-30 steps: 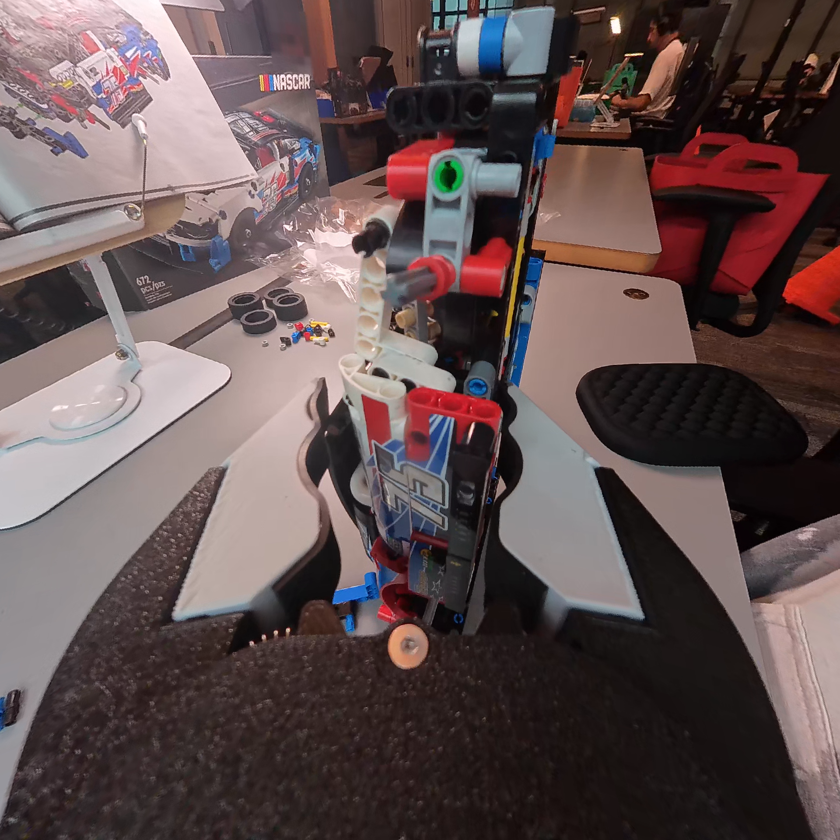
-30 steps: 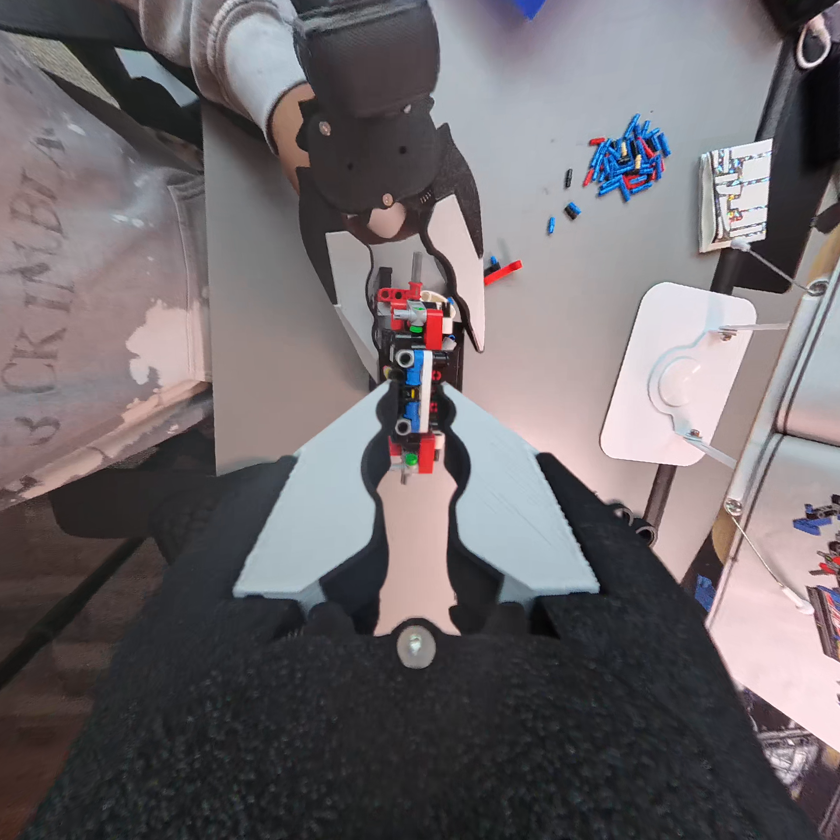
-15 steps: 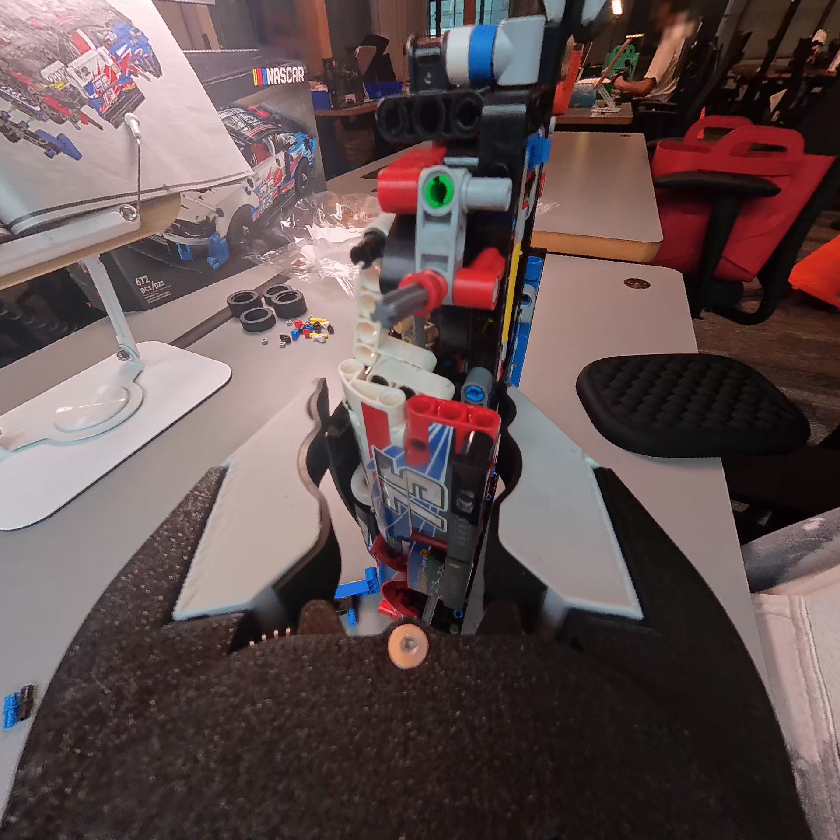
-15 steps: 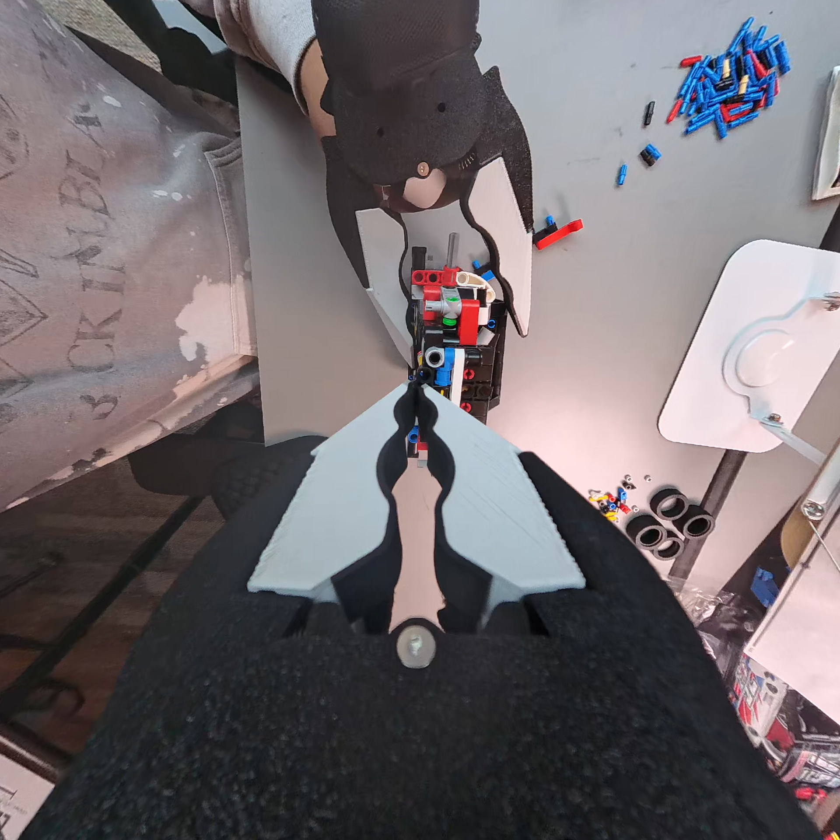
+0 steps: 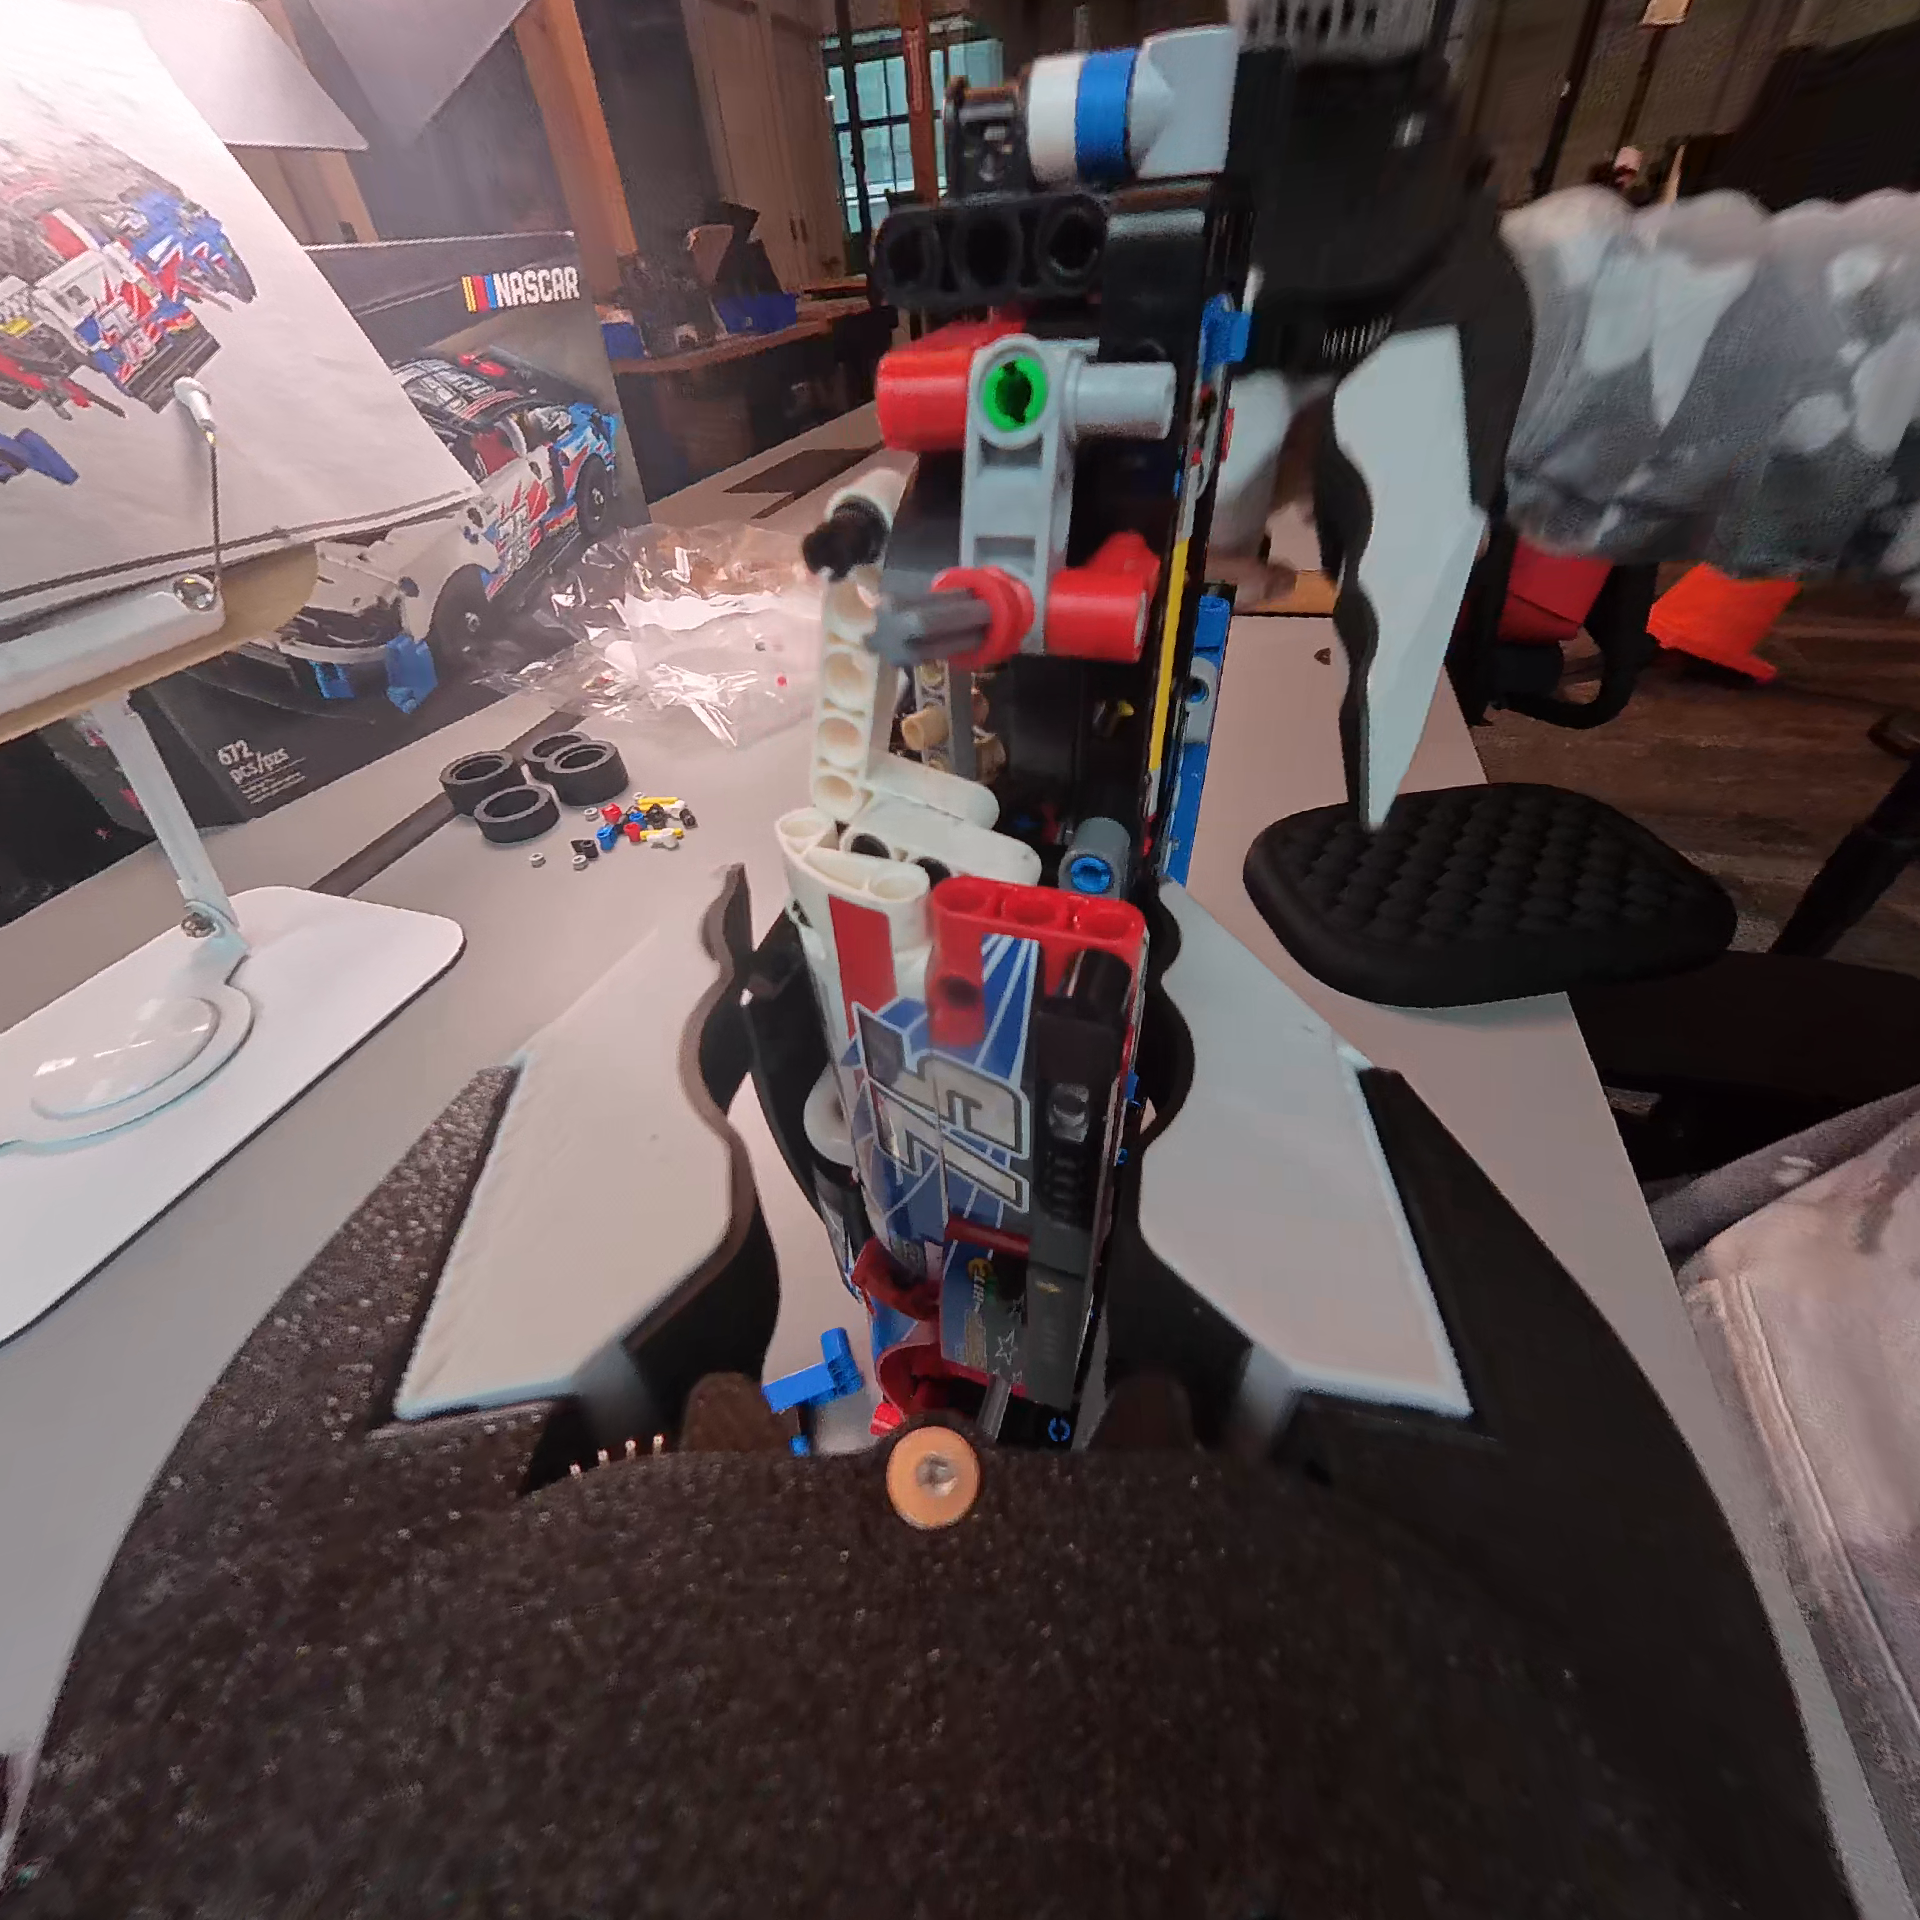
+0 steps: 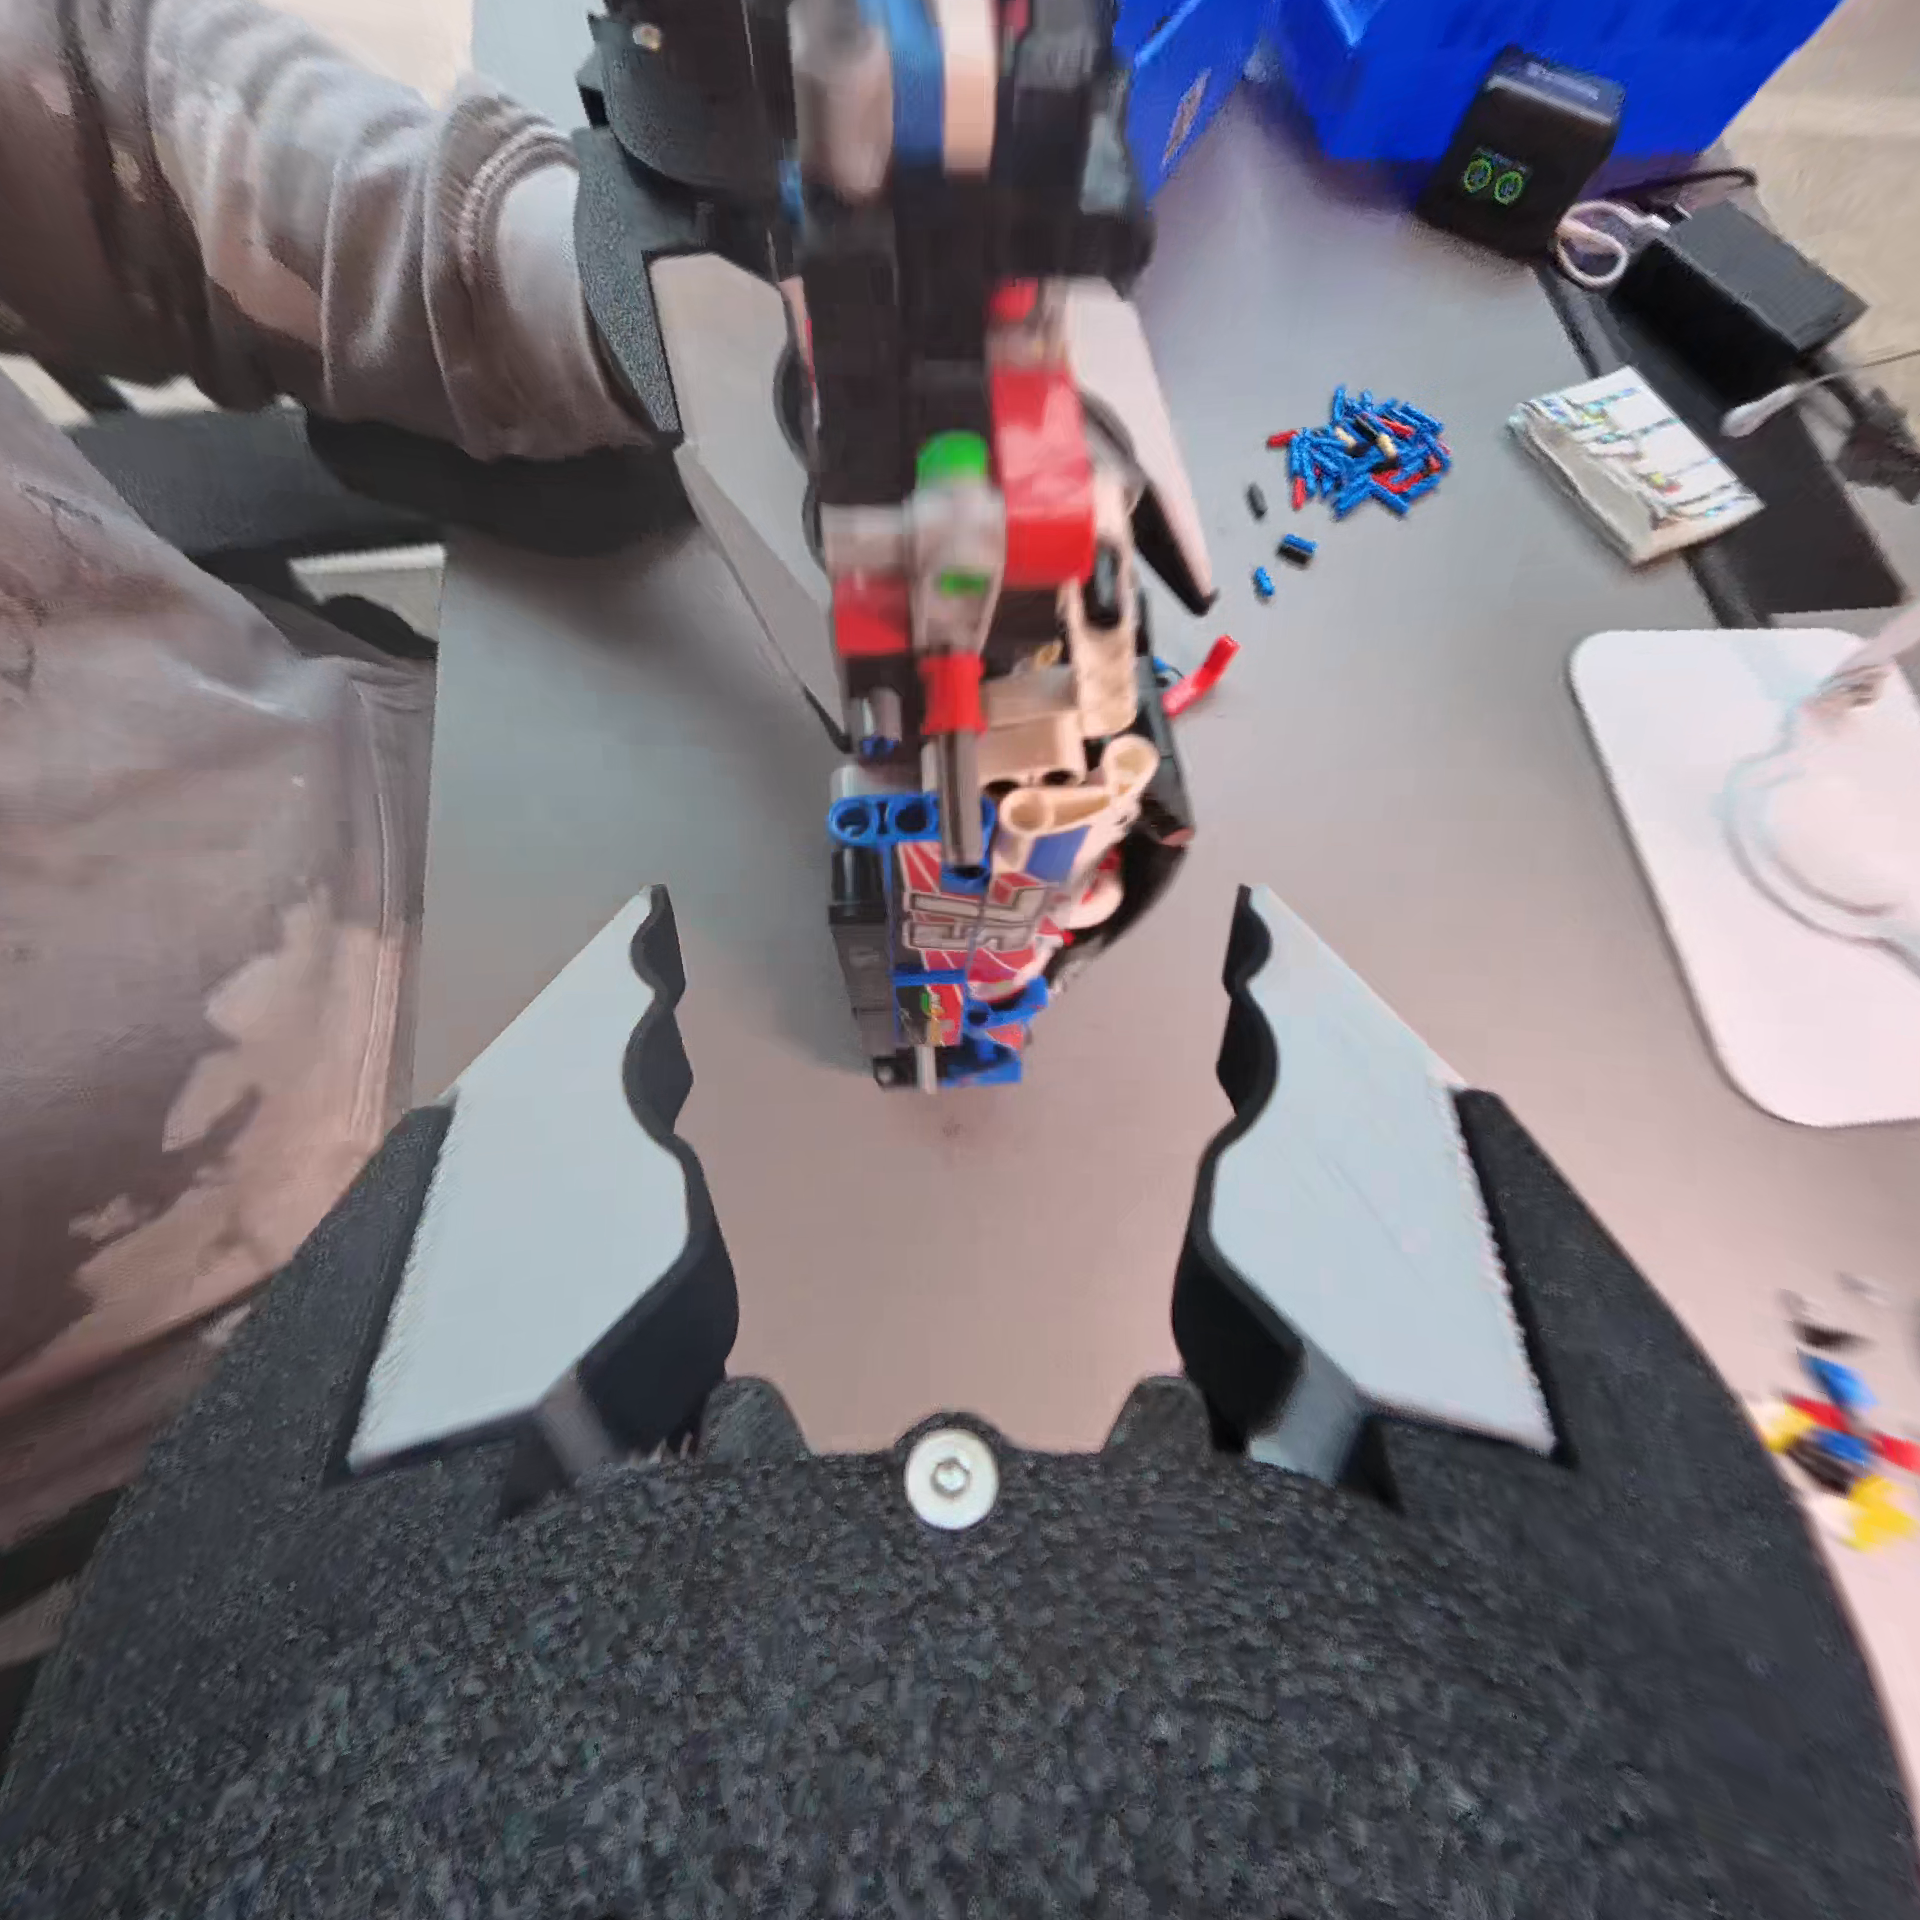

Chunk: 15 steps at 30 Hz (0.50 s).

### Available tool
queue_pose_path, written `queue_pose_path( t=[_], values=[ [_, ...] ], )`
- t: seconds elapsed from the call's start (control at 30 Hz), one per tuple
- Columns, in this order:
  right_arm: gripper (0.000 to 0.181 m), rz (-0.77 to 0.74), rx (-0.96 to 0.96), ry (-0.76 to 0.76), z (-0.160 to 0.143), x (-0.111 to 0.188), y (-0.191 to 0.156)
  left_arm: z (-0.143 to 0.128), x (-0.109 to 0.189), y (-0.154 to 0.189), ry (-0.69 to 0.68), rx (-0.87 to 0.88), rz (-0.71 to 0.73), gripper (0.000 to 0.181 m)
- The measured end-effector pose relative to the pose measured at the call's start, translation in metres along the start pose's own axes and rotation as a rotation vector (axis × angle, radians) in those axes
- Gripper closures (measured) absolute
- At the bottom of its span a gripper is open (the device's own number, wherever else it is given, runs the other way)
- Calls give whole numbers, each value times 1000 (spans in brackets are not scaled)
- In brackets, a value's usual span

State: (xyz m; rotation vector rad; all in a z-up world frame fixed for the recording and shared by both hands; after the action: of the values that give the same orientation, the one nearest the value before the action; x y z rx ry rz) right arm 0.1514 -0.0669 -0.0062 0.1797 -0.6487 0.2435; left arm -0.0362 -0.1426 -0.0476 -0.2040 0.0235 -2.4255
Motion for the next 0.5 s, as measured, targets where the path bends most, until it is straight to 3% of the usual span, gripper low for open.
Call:
queue_pose_path(
  t=[0.03, 0.07, 0.13, 0.23, 0.37, 0.5],
  values=[
    [77, -3, -15, 62, -12, -14, -7, 0, -1, 1, 9, -10, -15, 107],
    [78, -60, -8, 132, -20, -26, -12, -1, -2, 3, 21, -24, -31, 107],
    [103, -227, 25, 231, -29, -33, -16, -2, -3, 6, 48, -46, -65, 107],
    [109, -289, -12, 269, -33, -26, -23, -3, -7, 7, 78, -49, -112, 107],
    [111, -500, 4, 117, -32, -2, -28, 0, -18, 1, 63, -17, -73, 98],
    [112, -885, 184, -194, -46, 27, -17, -4, -11, -14, 50, 59, -6, 94]
  ],
)
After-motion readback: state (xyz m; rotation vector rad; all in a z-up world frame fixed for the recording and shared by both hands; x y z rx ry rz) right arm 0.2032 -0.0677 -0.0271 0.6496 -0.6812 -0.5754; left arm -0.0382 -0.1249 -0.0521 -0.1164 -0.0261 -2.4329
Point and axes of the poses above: each gripper's, where its closed fingertips meet, x back along the fingers, z out of its top, y = z × x across the jaws, the point moved 10 cm from there along x, back along the fingers
